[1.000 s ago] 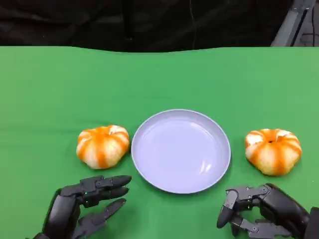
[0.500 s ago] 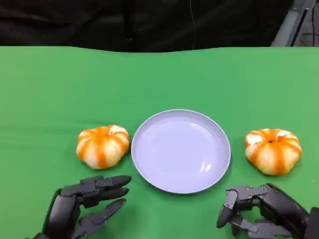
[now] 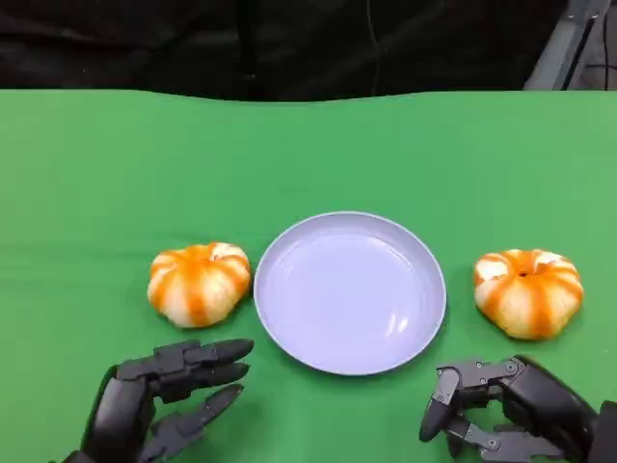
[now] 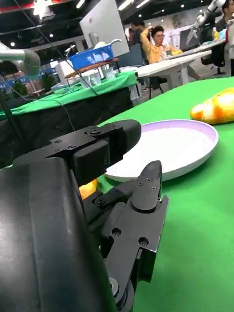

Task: Grasp the bread from the table and place it into the plate.

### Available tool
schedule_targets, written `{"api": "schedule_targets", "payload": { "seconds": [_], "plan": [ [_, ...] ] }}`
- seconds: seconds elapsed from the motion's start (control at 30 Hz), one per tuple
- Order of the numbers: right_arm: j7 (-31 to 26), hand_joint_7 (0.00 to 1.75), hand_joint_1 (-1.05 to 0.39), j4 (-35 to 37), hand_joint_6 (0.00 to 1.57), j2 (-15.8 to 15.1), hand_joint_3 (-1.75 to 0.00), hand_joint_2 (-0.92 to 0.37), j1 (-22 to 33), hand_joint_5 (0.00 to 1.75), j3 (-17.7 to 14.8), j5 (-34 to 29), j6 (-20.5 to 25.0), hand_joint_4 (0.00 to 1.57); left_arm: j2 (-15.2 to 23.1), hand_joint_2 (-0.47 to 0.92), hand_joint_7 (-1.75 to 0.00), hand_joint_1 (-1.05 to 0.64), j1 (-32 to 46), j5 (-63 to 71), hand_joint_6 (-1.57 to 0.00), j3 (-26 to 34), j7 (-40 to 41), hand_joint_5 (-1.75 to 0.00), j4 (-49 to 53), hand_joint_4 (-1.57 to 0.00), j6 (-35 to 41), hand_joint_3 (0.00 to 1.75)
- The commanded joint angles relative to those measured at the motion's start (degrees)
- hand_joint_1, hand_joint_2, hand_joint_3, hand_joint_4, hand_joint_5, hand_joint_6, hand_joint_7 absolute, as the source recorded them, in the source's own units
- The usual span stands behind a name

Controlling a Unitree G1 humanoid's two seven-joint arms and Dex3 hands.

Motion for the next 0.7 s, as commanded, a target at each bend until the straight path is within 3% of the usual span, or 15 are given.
{"api": "schedule_targets", "payload": {
  "seconds": [0.03, 0.2, 0.7],
  "plan": [
    [0.2, 1.07, -0.04, 0.7, 0.8, -0.9, -0.54, -0.89, 0.1, 1.59, -0.3, 0.5, -0.2, 0.7, 0.1, 0.92, 0.0, -0.19, 0.3, -3.5, -0.76, 0.8, -2.1, -0.04, 0.1, -0.87, -1.3, 0.07],
    [0.3, 1.06, -0.05, 1.3, 0.8, -1.0, -0.53, -0.89, -0.2, 1.59, -0.3, 0.5, -0.4, 0.7, -0.1, 0.92, 0.0, -0.27, 0.1, -4.7, -0.66, 1.3, -3.1, 0.0, 0.6, -0.77, -1.5, 0.06],
    [0.2, 1.08, -0.05, 2.1, 0.8, -0.9, -0.51, -0.9, -0.4, 1.59, -0.3, 0.3, -1.4, 0.71, -0.1, 0.92, 0.0, -0.29, 0.2, -4.7, -0.65, 1.4, -3.2, 0.0, 0.4, -0.75, -1.4, 0.06]
  ]
}}
